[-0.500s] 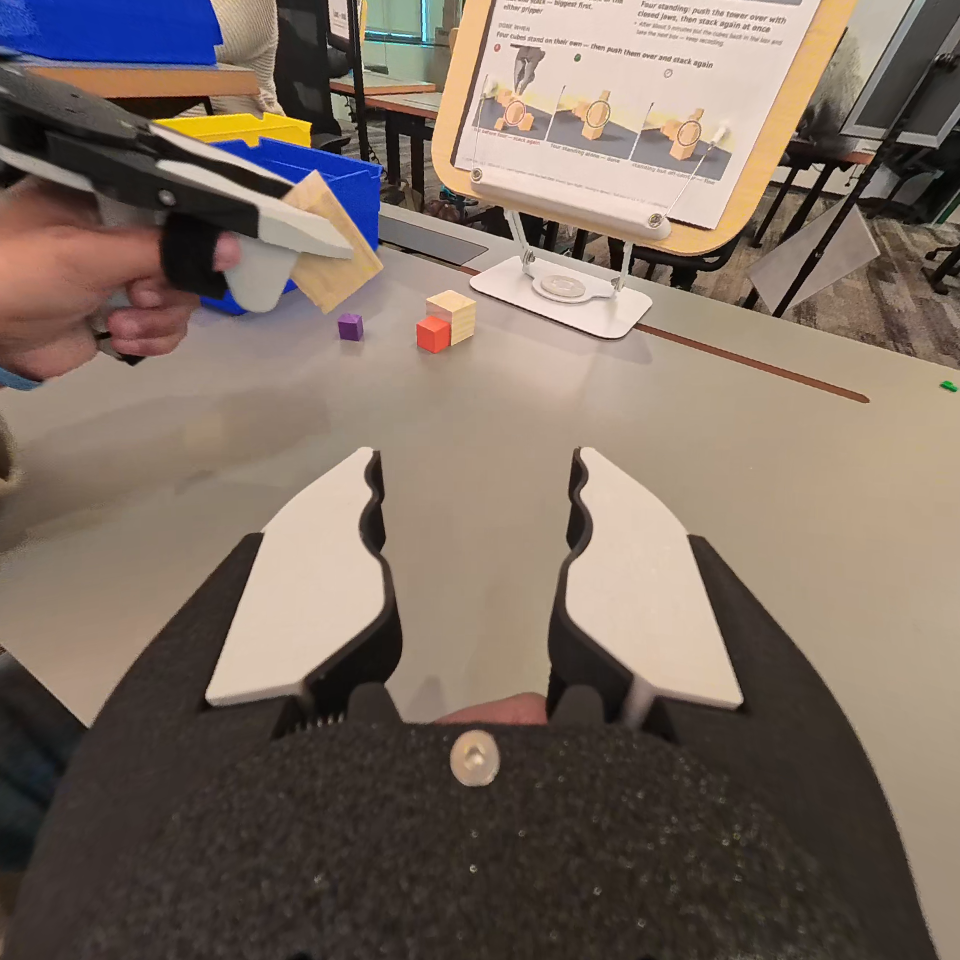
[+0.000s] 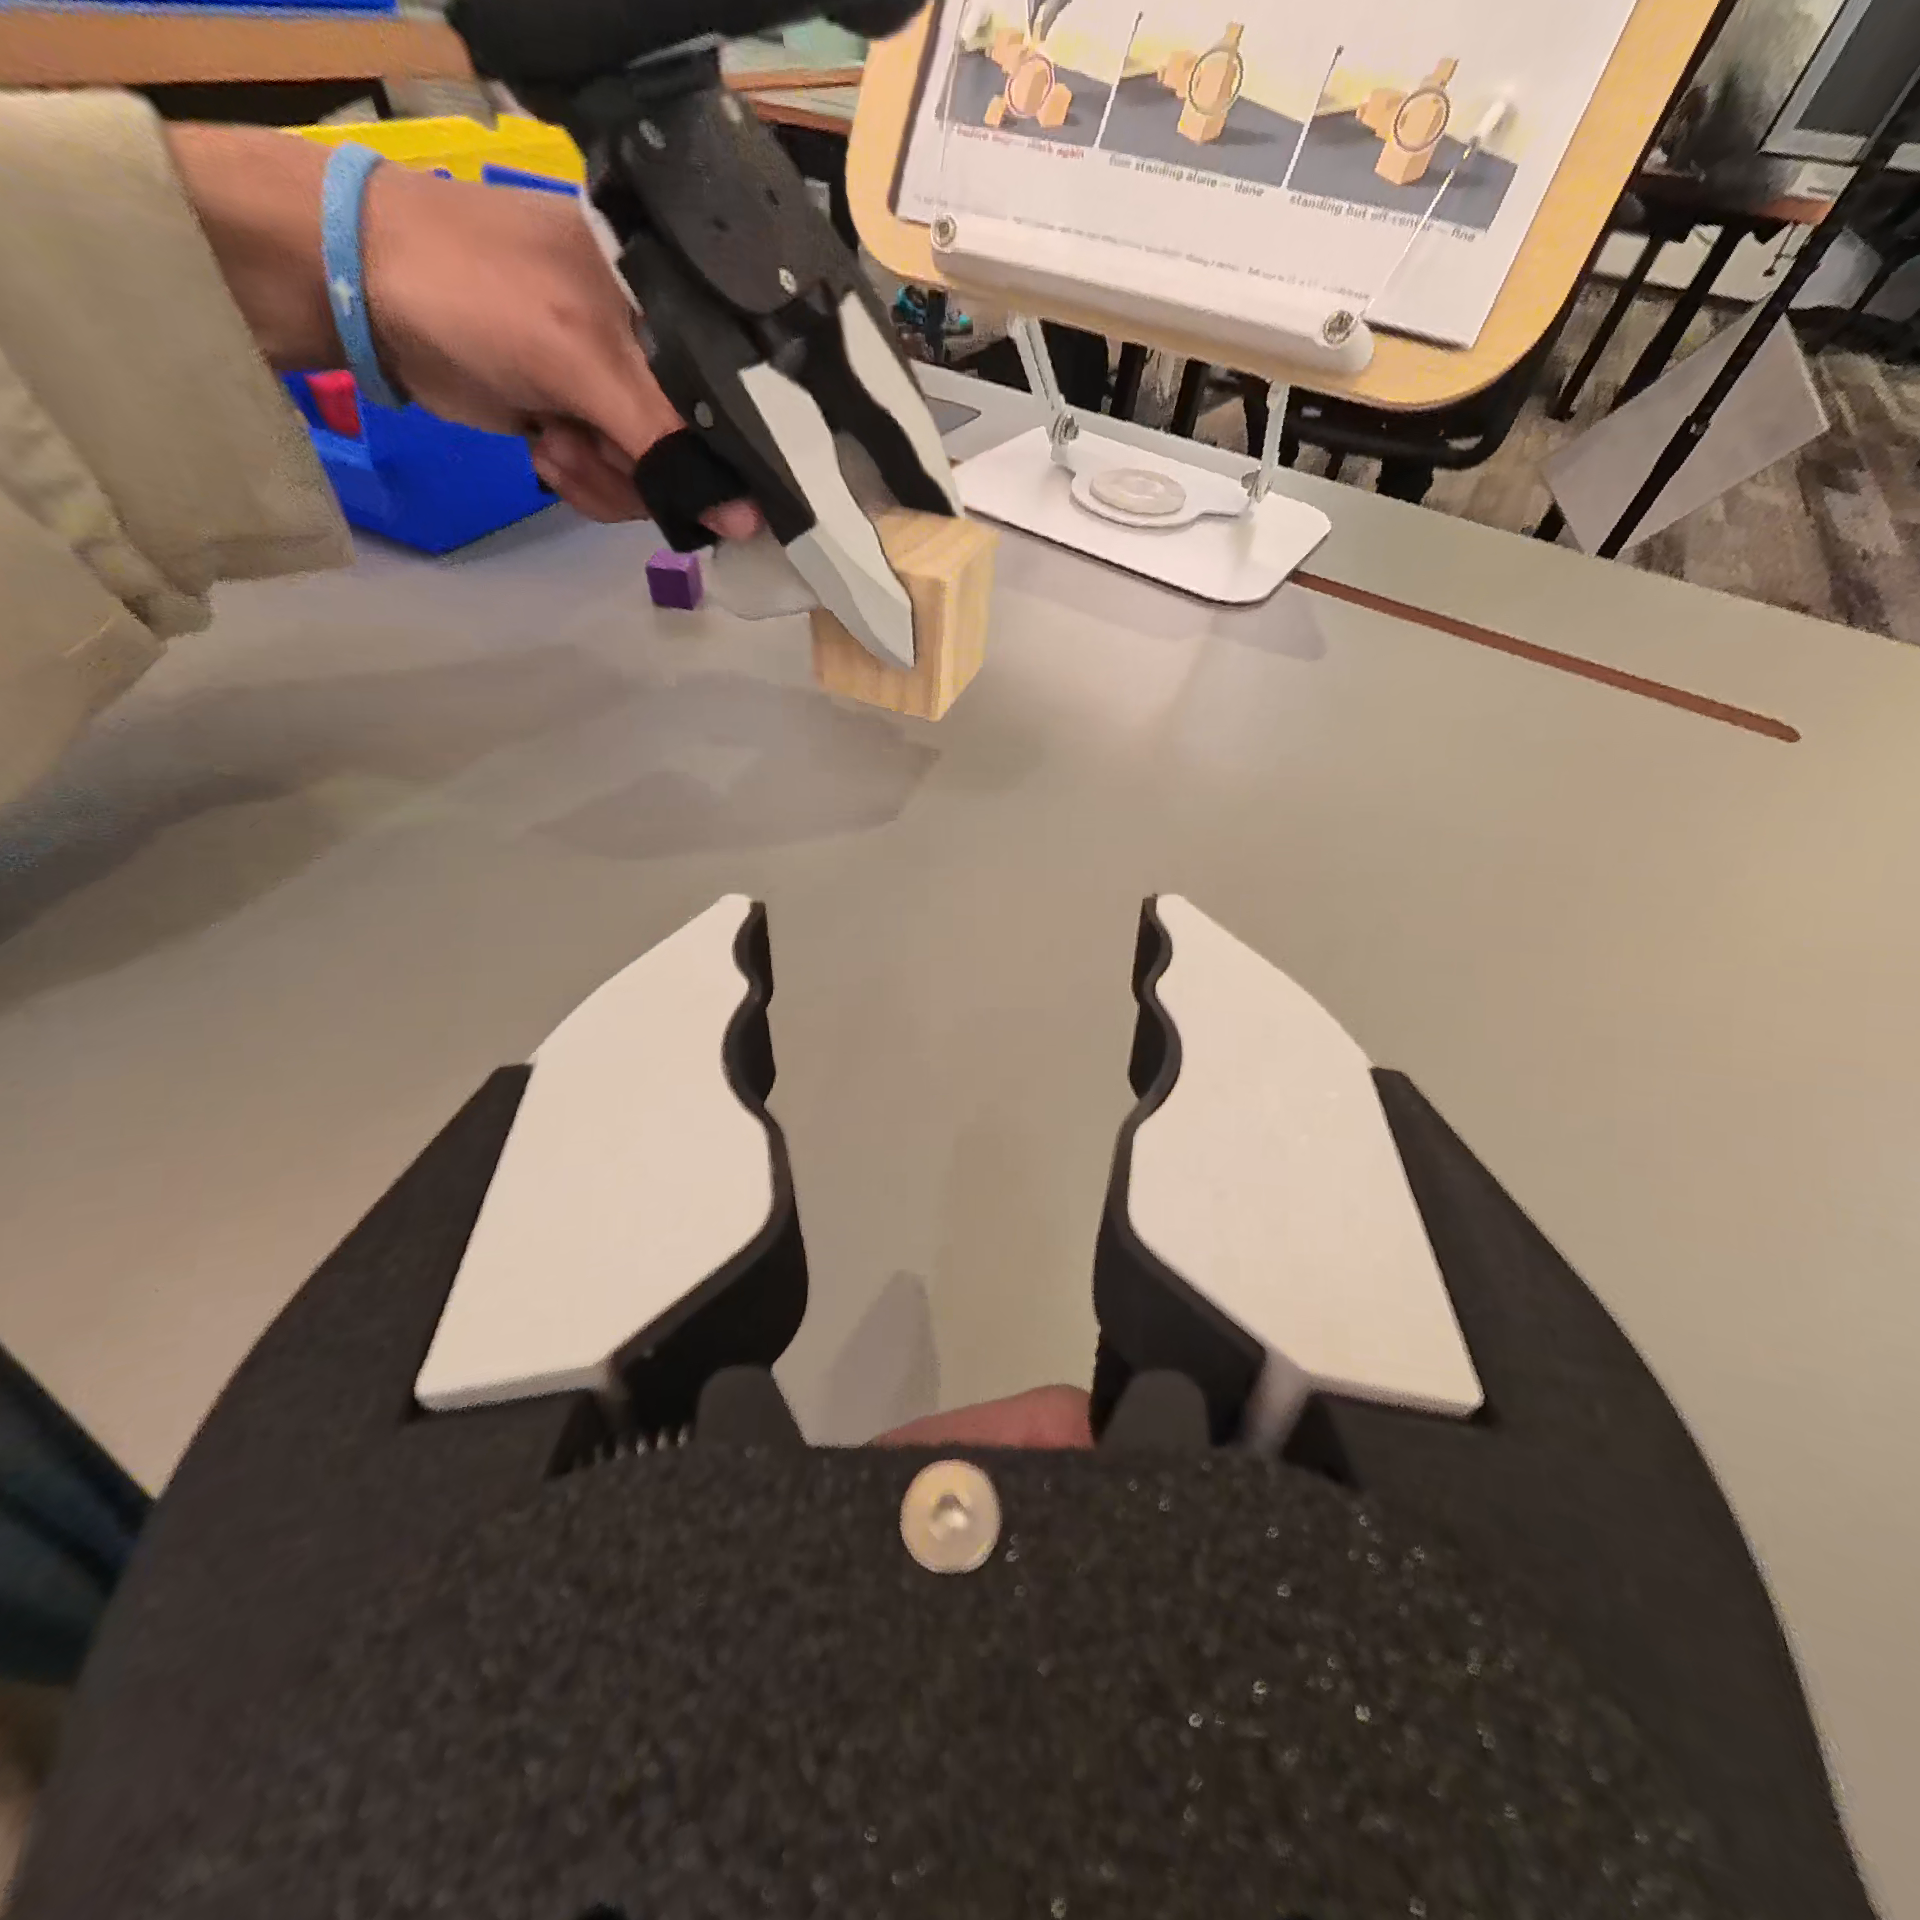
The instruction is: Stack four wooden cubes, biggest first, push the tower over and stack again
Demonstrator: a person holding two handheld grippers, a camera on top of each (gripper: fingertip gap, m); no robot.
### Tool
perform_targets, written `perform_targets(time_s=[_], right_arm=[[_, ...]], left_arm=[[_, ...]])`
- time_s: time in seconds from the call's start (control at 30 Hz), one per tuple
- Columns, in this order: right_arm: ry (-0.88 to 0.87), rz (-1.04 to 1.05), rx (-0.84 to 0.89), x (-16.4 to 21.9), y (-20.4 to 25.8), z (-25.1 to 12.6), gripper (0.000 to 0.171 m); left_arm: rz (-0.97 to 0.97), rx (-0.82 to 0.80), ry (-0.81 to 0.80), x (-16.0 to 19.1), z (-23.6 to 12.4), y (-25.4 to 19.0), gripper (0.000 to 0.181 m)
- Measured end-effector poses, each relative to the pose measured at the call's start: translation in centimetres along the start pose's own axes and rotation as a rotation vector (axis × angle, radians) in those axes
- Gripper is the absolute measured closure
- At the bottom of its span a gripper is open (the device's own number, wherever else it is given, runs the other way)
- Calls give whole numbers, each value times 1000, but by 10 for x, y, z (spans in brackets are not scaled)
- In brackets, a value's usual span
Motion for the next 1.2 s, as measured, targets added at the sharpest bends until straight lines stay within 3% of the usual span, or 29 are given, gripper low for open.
perform_targets(time_s=[0.37,0.43,0.5,0.53,0.67,0.8,0.83,0.93,1.03,1.2], right_arm=[[71,37,-15,22,-11,13,104],[77,38,-14,23,-12,15,104],[81,36,-12,23,-14,15,104],[81,35,-12,22,-14,14,104],[75,28,-10,19,-15,11,104],[70,11,-5,18,-13,10,103],[69,9,-4,18,-12,10,103],[72,1,-1,20,-10,11,102],[75,-10,0,21,-6,15,101],[75,-37,7,23,3,22,95]], left_arm=[[196,76,91,9,37,7,121],[196,66,47,13,36,6,121],[163,33,-24,13,28,0,102],[147,22,-75,11,19,-7,102],[-44,-190,-394,18,-47,-44,99],[-312,-497,-608,68,-87,-106,92],[-392,-618,-620,84,-91,-120,93],[-528,-778,-633,118,-91,-159,89],[-571,-851,-571,134,-78,-185,85],[-563,-929,-590,138,-77,-198,98]])
Point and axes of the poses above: each gripper's, where its closed fingertips meet, z out along the fingers, x out of its underside, y = z × x across the jaws, the point moved 9 cm from there along -z, back along the fingers, and after that the axes turned 2 degrees about x, right-handed, at the moved point
